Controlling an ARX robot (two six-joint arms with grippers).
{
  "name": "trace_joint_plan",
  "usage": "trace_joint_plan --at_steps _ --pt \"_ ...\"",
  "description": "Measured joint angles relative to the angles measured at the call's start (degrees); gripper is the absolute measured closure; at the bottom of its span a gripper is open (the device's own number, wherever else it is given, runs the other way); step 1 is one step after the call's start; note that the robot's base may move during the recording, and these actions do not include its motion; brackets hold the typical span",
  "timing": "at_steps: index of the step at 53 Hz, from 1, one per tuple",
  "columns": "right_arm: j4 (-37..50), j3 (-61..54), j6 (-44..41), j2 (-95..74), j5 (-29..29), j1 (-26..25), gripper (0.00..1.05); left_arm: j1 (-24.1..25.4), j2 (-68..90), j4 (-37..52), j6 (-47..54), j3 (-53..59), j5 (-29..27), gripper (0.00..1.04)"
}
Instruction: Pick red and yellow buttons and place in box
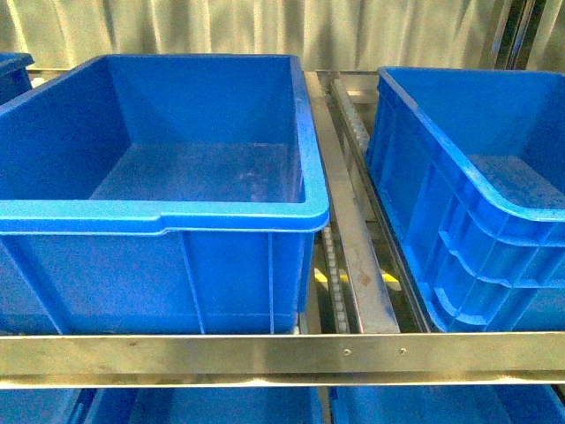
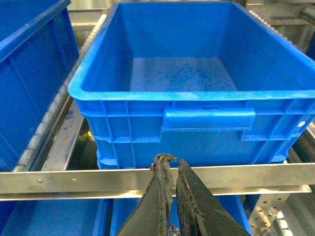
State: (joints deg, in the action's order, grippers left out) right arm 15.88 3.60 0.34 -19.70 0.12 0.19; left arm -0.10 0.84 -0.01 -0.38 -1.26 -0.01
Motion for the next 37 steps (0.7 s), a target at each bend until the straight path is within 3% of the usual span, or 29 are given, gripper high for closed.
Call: trace_joint_plan --at_steps 32,37 --pt "-5.7 -2.1 0.0 9.5 0.0 0.0 1.01 0.0 0.0 0.0 0.0 0.0 0.0 0.08" --pt "-13.3 -2.1 0.0 15.3 -0.2 -0.1 1.01 0.0 0.0 0.0 0.0 0.0 0.0 0.08"
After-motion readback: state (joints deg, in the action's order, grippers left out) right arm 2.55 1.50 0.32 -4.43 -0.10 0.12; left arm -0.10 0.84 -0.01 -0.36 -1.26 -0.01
